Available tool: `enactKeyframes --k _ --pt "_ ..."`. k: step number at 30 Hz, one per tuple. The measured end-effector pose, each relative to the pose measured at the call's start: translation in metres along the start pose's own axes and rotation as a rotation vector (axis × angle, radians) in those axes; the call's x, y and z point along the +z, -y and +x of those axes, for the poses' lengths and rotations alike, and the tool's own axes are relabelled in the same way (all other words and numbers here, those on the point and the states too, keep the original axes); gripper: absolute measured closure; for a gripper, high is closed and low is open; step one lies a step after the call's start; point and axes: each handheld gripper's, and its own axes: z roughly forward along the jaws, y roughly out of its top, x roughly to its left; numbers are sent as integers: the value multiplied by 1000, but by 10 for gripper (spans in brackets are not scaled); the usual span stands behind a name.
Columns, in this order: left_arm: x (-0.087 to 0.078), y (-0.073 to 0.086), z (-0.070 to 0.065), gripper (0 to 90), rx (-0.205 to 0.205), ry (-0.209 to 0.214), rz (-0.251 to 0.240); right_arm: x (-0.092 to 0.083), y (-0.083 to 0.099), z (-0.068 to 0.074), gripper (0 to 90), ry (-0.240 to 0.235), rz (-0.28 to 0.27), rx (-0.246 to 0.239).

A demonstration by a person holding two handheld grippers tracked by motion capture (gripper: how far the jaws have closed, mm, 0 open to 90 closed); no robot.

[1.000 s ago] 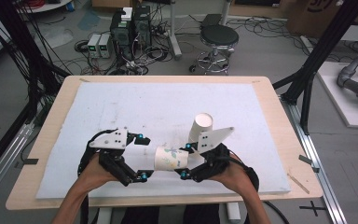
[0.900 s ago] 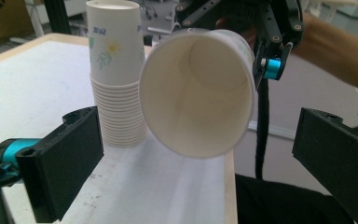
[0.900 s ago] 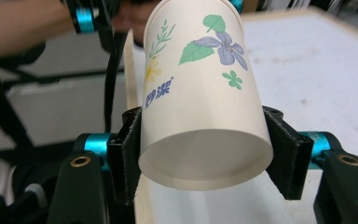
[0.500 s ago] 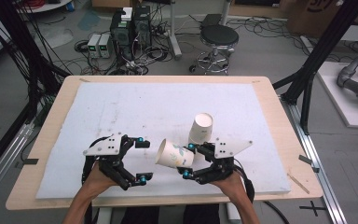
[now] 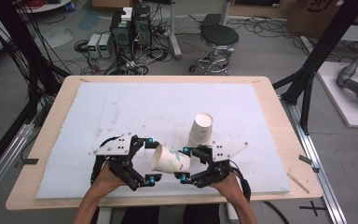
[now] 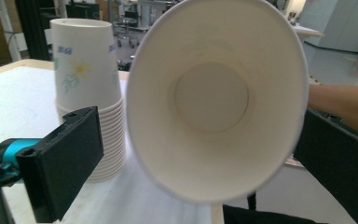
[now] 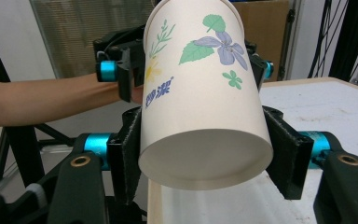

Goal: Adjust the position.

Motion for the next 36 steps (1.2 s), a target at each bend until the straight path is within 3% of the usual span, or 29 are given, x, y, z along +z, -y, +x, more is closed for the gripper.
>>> enactKeyframes --k 7,15,22,33,34,36 --pt "8 2 0 28 -8 20 -18 3 -2 0 375 -23 -7 -13" --pt "8 3 0 142 2 45 -34 6 -2 0 375 -43 -4 -22" --pt "5 4 -1 313 26 86 -54 8 -1 0 376 -58 4 -15" --pt "4 4 0 358 36 92 -53 7 -2 0 373 -56 11 -25" --pt "4 4 -1 357 35 89 -51 7 -2 1 356 -53 10 -29" --pt "3 4 -1 357 34 84 -44 10 -2 4 145 -18 29 -39"
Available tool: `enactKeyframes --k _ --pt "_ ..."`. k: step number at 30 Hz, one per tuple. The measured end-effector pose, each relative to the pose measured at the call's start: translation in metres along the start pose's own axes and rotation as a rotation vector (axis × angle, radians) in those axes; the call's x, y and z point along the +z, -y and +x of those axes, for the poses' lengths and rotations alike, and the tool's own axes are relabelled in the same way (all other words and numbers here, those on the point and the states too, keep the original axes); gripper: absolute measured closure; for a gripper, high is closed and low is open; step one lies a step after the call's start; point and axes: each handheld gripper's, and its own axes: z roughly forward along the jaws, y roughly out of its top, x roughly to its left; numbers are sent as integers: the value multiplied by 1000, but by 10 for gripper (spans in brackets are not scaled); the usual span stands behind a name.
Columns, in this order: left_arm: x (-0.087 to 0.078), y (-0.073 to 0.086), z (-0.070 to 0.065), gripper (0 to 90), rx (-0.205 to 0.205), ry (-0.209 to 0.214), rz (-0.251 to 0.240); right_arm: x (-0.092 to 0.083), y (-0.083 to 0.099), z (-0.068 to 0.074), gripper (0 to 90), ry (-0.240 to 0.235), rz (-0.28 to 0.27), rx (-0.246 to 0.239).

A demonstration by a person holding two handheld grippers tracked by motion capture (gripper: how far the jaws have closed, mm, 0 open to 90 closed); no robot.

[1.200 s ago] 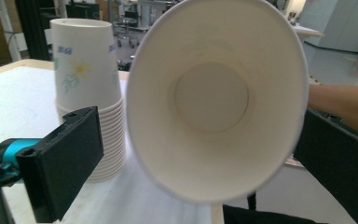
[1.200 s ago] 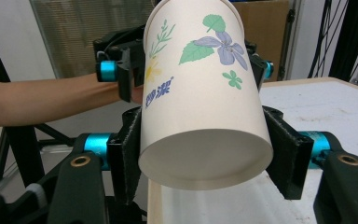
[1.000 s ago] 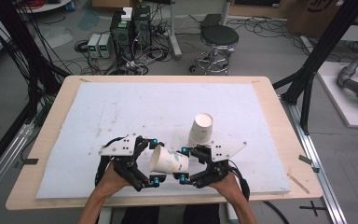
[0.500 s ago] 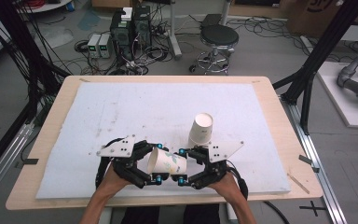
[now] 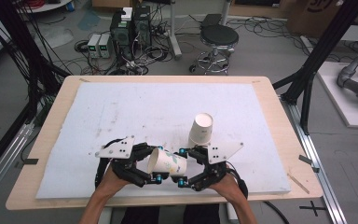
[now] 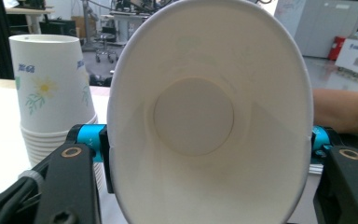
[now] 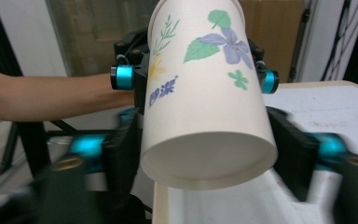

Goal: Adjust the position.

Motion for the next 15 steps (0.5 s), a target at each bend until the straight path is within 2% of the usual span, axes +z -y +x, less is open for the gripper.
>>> enactKeyframes --k 1,3,7,10,15 --pt "0 0 0 357 -1 -2 2 1 0 2 123 20 7 8" --pt "-1 -1 -1 357 -1 -9 11 1 0 3 123 -6 9 16" --pt "-4 -3 -1 356 7 -29 47 -4 1 8 123 16 16 9" --pt "-7 -7 1 356 3 -61 95 -11 3 10 123 48 33 6" --pt "-15 -15 8 353 -3 -130 215 -33 13 13 123 154 58 25"
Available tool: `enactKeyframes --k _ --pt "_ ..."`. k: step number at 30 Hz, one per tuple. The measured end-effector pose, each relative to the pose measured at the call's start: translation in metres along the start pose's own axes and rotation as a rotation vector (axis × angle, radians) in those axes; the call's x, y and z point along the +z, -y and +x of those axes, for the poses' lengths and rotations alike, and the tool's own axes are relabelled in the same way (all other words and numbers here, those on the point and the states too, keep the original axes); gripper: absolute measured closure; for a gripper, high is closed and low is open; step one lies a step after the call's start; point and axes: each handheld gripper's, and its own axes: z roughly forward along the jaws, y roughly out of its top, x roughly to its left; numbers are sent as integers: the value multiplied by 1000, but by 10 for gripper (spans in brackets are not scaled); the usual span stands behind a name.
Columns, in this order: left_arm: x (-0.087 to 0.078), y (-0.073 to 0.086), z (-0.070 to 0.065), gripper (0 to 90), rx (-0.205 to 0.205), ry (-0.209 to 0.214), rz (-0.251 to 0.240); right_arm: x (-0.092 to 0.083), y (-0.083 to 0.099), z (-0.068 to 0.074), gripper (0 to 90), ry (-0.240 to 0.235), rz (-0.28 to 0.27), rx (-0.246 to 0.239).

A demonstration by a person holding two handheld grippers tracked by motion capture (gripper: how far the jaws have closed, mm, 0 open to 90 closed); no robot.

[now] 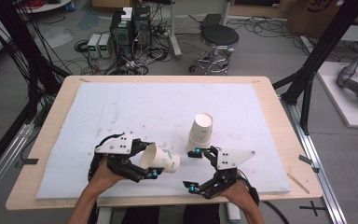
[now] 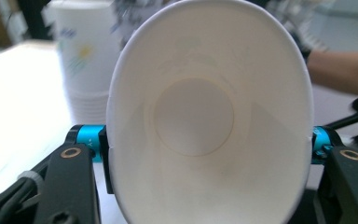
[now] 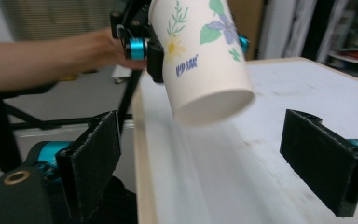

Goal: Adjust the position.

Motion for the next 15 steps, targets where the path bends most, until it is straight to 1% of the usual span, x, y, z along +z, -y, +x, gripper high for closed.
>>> enactKeyframes --k 1,2,3,4,5,7,8,9,10,11,12,13,15 --pt "-2 -2 2 353 -7 -15 28 -3 2 0 123 12 5 6" --pt "-3 -3 4 353 -10 -24 48 -8 5 -1 123 35 7 9" --pt "-4 -5 6 353 -12 -35 84 -11 7 -1 123 46 14 12" --pt "-5 -6 8 352 -12 -43 103 -16 9 -2 123 70 23 17" --pt "-7 -7 10 352 -18 -59 129 -19 11 -4 123 89 28 16" --pt "-10 -10 15 352 -26 -81 174 -26 17 -6 123 129 40 35" --pt "-12 -11 18 353 -35 -104 199 -30 20 -8 123 160 48 40" --pt "-14 -12 20 353 -43 -114 213 -34 24 -10 123 199 62 61" --pt "-16 -13 22 353 -49 -131 234 -36 26 -12 123 228 68 66" --pt "-18 -14 25 353 -54 -148 254 -42 33 -16 123 300 92 86" --pt "-19 -14 27 353 -65 -162 271 -42 33 -16 123 300 92 86" --pt "-20 -15 29 353 -70 -176 288 -44 37 -18 123 337 106 102" --pt "-23 -17 33 354 -67 -202 338 -48 42 -22 123 402 128 125"
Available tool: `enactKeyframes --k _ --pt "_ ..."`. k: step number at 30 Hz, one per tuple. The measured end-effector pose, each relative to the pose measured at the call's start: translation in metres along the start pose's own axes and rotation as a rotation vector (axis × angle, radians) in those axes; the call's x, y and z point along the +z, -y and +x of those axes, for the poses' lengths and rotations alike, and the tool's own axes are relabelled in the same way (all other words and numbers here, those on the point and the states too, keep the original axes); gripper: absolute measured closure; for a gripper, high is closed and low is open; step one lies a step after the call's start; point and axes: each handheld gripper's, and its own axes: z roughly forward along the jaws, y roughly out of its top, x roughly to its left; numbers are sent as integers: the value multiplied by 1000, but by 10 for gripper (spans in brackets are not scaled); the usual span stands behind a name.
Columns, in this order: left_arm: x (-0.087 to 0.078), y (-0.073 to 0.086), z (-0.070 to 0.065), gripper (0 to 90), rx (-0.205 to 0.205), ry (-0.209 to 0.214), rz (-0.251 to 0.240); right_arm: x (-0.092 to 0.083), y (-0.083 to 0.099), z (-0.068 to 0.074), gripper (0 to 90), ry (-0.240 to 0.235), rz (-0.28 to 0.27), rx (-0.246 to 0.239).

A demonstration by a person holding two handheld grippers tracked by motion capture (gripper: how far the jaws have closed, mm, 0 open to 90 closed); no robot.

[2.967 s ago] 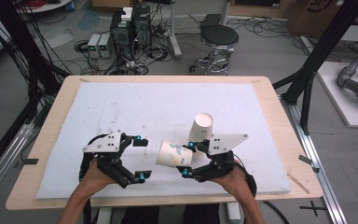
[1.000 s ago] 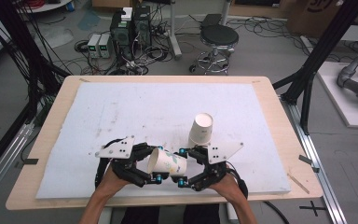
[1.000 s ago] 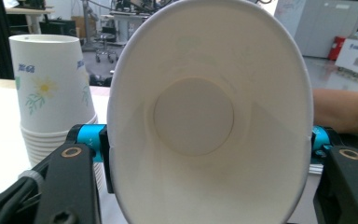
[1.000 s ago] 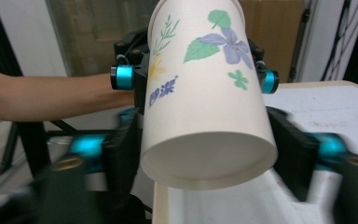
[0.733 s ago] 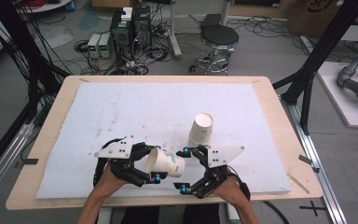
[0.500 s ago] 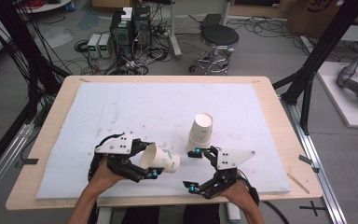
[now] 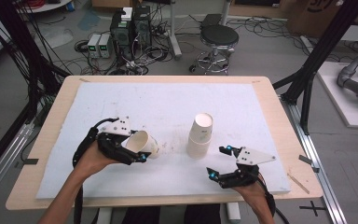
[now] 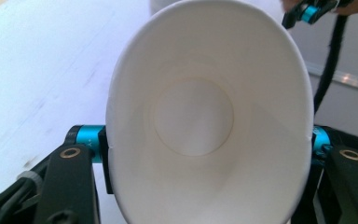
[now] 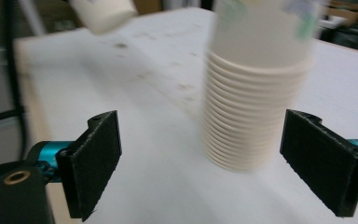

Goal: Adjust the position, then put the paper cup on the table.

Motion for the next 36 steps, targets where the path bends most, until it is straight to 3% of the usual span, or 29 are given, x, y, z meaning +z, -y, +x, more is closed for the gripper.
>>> enactKeyframes --k 3,5,6,15,28,36 --pt "0 -1 6 354 -15 -31 57 0 6 -9 123 81 17 26" --pt "1 -2 11 354 -14 -55 107 0 9 -13 123 111 29 36" --pt "2 -2 14 354 -18 -68 134 2 11 -17 123 164 43 54" --pt "1 0 27 353 -36 -120 264 9 19 -27 123 268 79 95" --pt "2 4 31 354 -40 -139 310 10 25 -32 124 273 60 150" --pt "2 3 34 354 -42 -139 312 11 25 -32 124 267 59 138"
